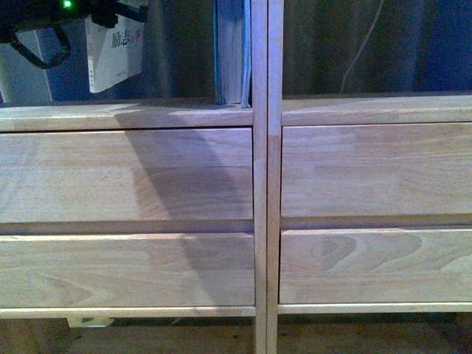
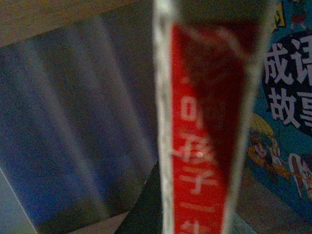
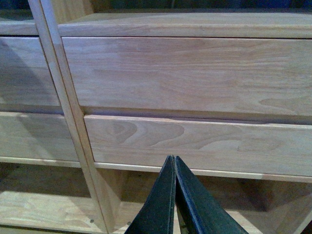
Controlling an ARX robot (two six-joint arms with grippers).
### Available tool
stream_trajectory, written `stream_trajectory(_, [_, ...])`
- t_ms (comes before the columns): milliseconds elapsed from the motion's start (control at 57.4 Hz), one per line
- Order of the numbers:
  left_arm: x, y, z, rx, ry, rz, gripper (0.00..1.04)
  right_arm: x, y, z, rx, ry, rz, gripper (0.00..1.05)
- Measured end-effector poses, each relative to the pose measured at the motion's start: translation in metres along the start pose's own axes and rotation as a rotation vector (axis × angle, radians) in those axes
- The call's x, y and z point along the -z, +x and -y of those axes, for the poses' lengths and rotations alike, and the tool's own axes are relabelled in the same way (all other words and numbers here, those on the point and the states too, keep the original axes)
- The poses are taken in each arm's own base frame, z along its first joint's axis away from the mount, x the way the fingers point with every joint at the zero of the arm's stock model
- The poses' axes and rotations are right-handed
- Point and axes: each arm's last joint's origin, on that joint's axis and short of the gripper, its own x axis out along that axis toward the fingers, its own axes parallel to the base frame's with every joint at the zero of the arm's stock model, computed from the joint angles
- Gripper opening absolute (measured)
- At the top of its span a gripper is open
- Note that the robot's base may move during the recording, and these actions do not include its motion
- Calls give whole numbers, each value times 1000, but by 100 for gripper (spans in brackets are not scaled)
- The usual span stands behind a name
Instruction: Organize books on shelf
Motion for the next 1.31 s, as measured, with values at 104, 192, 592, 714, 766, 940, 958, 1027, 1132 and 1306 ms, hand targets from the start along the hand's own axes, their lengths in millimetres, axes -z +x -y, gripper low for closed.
stream_trajectory(104, [1, 15, 6, -9, -6, -1, 7, 5, -4, 0, 0, 0, 2, 3])
stream_trajectory(192, [3, 28, 16, -8, -25, -20, 7, 10, -8, 0, 0, 0, -3, 3])
stream_trajectory(592, [-7, 46, 79, 38, -83, -39, 7, 21, -19, 0, 0, 0, -3, 3])
stream_trajectory(714, [-9, 45, 88, 21, -70, -66, 18, 24, -21, 0, 0, 0, 14, 3])
stream_trajectory(766, [-7, 45, 88, 2, -57, -91, 27, 25, -22, 0, 1, -1, 14, 3])
stream_trajectory(940, [-3, 46, 82, -43, -28, -164, 8, 25, -25, 0, 1, -1, 21, 3])
stream_trajectory(958, [-2, 46, 82, -45, -27, -170, 8, 25, -25, 0, 1, -1, 20, 3])
stream_trajectory(1027, [-1, 46, 80, -59, -19, -190, 19, 25, -26, 0, 1, -1, 19, 3])
stream_trajectory(1132, [1, 45, 78, -56, -19, -185, 35, 25, -27, 0, 1, -1, 18, 3])
stream_trajectory(1306, [8, 38, 82, -17, -16, -173, 61, 30, -37, 0, 1, -1, -10, 3])
